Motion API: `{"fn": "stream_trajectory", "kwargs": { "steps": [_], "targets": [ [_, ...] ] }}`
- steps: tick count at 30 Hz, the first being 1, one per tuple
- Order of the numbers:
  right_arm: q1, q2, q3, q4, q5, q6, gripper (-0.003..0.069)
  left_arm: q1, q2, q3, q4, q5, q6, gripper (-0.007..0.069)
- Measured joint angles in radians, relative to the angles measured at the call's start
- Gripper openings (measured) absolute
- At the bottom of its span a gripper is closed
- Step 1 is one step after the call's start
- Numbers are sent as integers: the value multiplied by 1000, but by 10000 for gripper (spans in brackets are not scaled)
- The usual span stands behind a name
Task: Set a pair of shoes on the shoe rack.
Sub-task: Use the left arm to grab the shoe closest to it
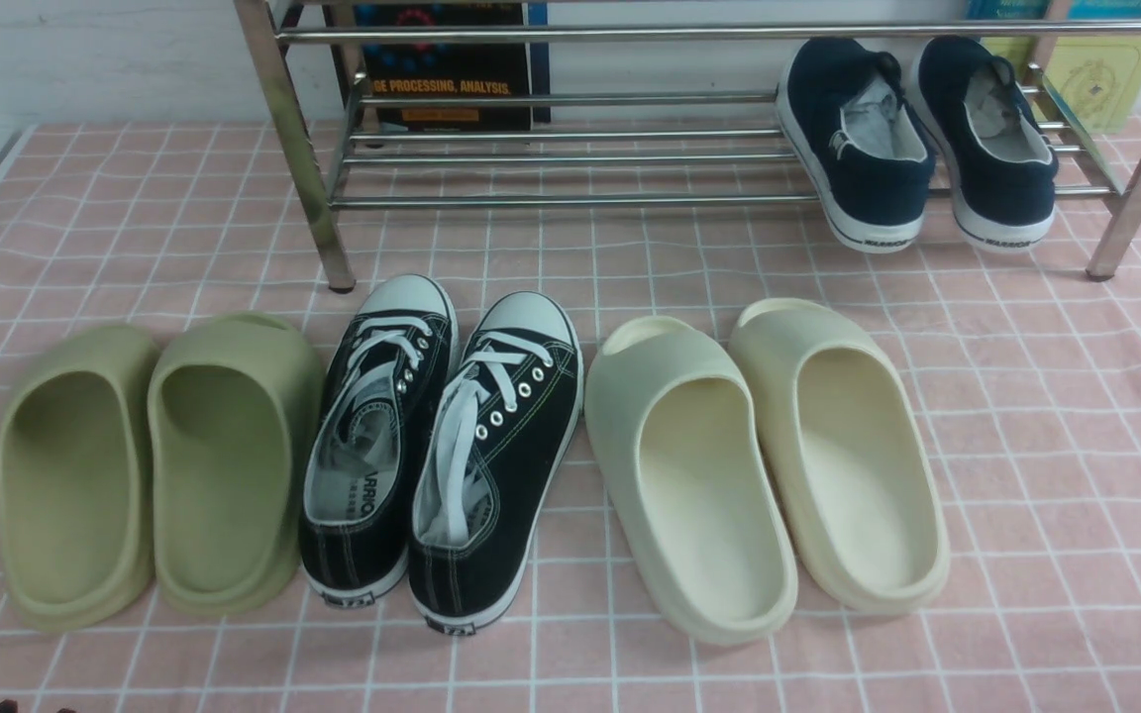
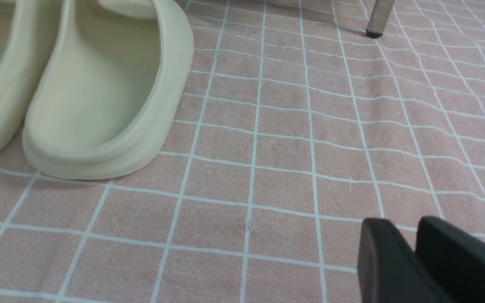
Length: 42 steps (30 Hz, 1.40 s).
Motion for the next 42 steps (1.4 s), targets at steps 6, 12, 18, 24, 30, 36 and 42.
{"fn": "stream_trajectory", "kwargs": {
  "steps": [6, 12, 18, 24, 30, 36, 42],
  "targets": [
    [0, 0, 0, 0, 0, 0, 142, 0, 0, 4, -8, -40, 0, 240],
    [0, 0, 0, 0, 0, 0, 152, 0, 0, 14, -30, -401, 0, 240],
    [0, 0, 0, 0, 0, 0, 158, 0, 0, 14, -37, -714, 0, 240],
    [0, 0, 0, 0, 0, 0, 167, 0, 0, 14, -132, -896, 0, 240],
    [0, 0, 0, 0, 0, 0, 174, 0, 0, 14, -339, -921, -79, 240],
    [0, 0, 0, 0, 0, 0, 179, 0, 0, 14, -525, -893, -309, 240],
    [0, 0, 0, 0, 0, 0, 190, 0, 0, 14, -620, -735, -419, 240]
  ]
}}
